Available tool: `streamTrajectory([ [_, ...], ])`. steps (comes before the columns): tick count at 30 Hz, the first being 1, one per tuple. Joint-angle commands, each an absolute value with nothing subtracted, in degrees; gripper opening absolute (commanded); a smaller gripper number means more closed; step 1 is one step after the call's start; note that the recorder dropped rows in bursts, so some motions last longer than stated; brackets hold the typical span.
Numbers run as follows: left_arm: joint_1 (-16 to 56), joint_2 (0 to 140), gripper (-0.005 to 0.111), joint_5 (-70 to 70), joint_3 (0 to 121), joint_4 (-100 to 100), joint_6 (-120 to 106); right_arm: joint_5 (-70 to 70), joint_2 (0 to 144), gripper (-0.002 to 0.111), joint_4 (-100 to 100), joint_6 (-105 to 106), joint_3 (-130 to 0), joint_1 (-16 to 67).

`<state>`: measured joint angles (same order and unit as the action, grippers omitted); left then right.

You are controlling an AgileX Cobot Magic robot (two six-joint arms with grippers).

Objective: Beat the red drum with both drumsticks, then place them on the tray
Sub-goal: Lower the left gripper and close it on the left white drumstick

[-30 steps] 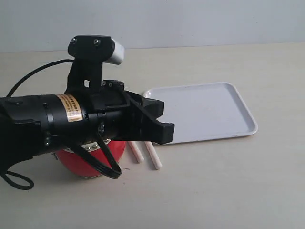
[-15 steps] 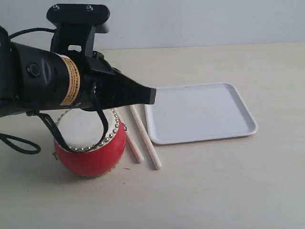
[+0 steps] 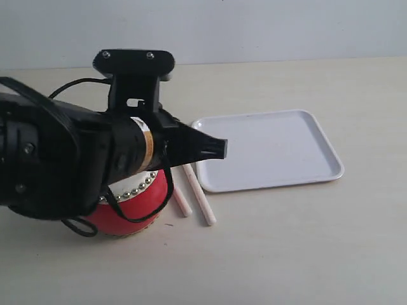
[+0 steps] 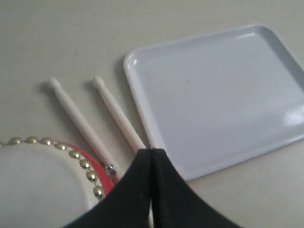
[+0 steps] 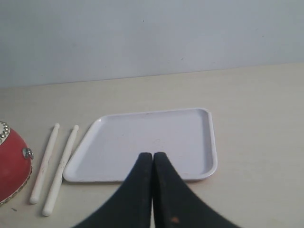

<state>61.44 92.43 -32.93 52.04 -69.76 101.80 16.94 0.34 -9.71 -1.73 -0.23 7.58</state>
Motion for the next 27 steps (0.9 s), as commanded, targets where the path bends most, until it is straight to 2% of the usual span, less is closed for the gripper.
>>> streamTrajectory([
  [1, 66.43, 95.93, 0.0, -48.18, 53.27, -76.86, 115.85, 16.6, 0.0, 0.0, -9.96, -1.66, 0.0, 7.21],
  [5, 69.33, 100.71, 0.0, -53.33, 54.53, -74.12, 121.62, 16.6, 0.0, 0.0, -9.96, -1.66, 0.0, 7.21],
  [13, 67.2, 101.66, 0.0, -43.19, 60.54, -60.48, 121.62, 16.6, 0.0, 0.0, -9.96, -1.66, 0.0, 7.21],
  [21, 62.27, 101.66, 0.0, -32.12, 60.92, -36.76, 121.62, 16.6, 0.0, 0.0, -9.96, -1.66, 0.0, 7.21],
  [27, 61.76, 101.66, 0.0, -25.72, 60.92, -36.65, 121.62, 16.6, 0.0, 0.0, -9.96, -1.66, 0.0, 7.21],
])
